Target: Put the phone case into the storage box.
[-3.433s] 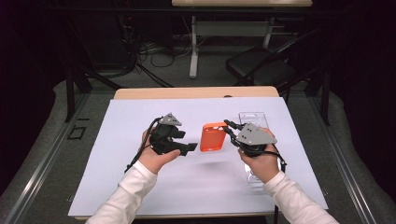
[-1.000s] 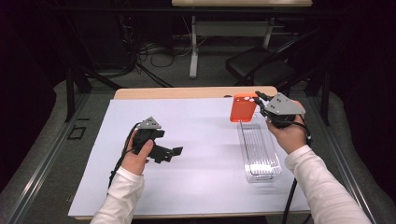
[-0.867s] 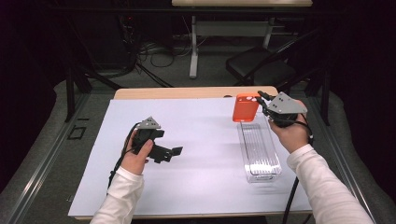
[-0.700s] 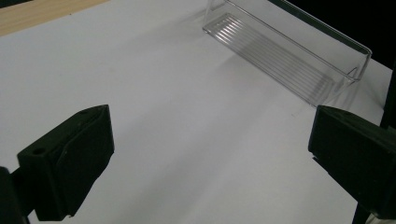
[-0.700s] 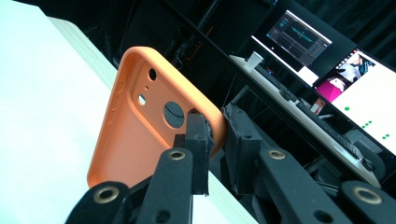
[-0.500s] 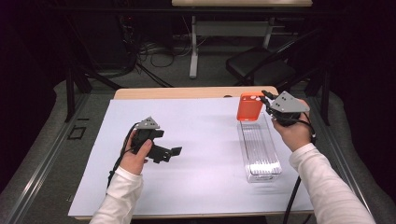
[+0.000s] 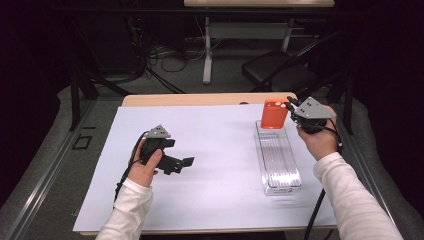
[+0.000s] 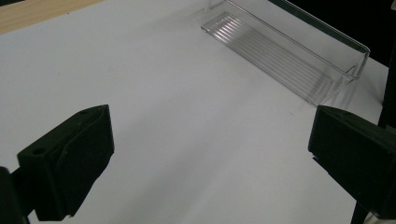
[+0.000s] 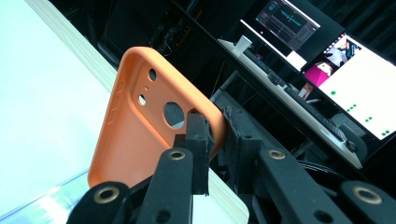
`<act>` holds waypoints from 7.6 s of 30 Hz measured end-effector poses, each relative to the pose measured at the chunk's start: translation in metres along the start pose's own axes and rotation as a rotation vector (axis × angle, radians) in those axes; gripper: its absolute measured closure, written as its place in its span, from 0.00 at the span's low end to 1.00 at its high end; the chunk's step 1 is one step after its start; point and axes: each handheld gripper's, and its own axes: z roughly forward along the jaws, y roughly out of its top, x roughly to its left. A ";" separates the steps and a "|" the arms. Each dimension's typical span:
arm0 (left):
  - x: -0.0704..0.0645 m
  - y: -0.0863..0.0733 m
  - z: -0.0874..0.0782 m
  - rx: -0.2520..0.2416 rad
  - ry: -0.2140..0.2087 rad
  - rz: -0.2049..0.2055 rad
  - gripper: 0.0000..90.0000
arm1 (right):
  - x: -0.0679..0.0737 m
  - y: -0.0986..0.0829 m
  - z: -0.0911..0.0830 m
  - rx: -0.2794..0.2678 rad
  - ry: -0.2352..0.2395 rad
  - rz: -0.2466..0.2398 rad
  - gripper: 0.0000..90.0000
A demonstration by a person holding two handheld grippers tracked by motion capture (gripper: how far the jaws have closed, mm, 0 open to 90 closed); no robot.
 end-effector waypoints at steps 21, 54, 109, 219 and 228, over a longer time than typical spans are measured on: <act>0.000 -0.001 -0.001 -0.009 0.004 -0.010 0.01 | 0.010 -0.016 0.018 0.013 -0.008 -0.068 0.89; 0.001 -0.002 0.001 -0.010 -0.004 -0.013 0.01 | 0.035 -0.045 0.042 0.048 -0.004 -0.095 0.89; 0.001 -0.003 0.009 0.003 -0.012 -0.018 0.01 | 0.021 -0.055 0.060 0.146 -0.074 -0.015 0.73; 0.002 0.005 -0.004 -0.065 -0.044 -0.037 0.01 | 0.051 0.001 -0.013 0.132 0.300 0.531 0.00; 0.000 0.004 -0.006 -0.067 -0.050 -0.032 0.01 | 0.074 0.017 -0.026 0.085 0.338 0.517 0.00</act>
